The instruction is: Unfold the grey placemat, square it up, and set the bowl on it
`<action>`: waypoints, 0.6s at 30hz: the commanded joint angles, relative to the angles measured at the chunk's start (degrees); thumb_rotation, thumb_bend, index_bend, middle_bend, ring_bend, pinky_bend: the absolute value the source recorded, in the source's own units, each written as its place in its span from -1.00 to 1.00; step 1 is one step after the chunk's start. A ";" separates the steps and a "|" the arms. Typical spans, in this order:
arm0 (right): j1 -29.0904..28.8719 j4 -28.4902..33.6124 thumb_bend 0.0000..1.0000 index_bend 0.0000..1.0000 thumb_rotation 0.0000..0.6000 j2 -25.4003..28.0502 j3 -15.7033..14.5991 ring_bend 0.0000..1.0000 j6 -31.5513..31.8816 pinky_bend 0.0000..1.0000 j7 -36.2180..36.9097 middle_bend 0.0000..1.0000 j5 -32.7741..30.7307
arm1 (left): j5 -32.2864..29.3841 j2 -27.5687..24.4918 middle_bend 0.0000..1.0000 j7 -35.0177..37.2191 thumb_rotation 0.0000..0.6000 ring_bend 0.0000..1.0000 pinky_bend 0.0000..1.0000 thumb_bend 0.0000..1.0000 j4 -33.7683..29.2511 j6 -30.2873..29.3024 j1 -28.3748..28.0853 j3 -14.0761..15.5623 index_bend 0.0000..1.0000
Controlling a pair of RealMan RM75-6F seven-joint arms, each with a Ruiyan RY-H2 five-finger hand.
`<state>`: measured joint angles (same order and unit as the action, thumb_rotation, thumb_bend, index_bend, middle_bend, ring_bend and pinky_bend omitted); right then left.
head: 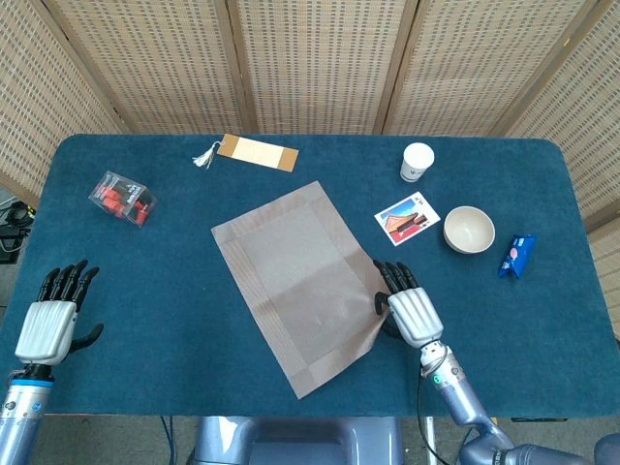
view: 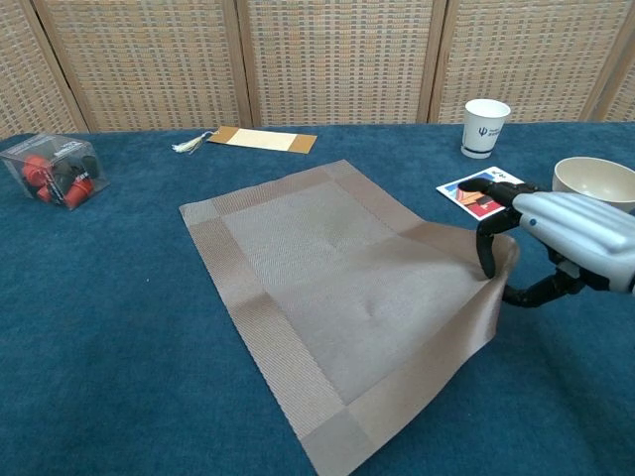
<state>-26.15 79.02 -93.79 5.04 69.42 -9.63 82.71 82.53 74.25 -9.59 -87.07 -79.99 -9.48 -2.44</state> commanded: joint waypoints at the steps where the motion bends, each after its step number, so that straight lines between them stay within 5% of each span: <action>1: -0.39 -0.28 0.11 0.36 1.00 1.50 1.48 -1.00 -0.63 -1.00 -0.15 -0.85 -1.41 | -0.02 -0.01 -1.00 0.09 1.00 -1.00 -1.00 -0.52 -0.01 -0.08 0.03 -0.04 -0.84; 18: -3.04 -2.34 0.11 0.35 1.00 8.33 8.22 -1.00 -5.52 -1.00 -2.09 -0.85 -10.33 | -0.05 0.16 -1.00 -0.41 1.00 -1.00 -1.00 -0.52 -0.03 0.00 -0.02 0.03 -0.84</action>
<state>-28.82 77.03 -85.96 12.70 64.44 -11.40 73.11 82.48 74.41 -9.99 -87.10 -79.99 -9.51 -2.41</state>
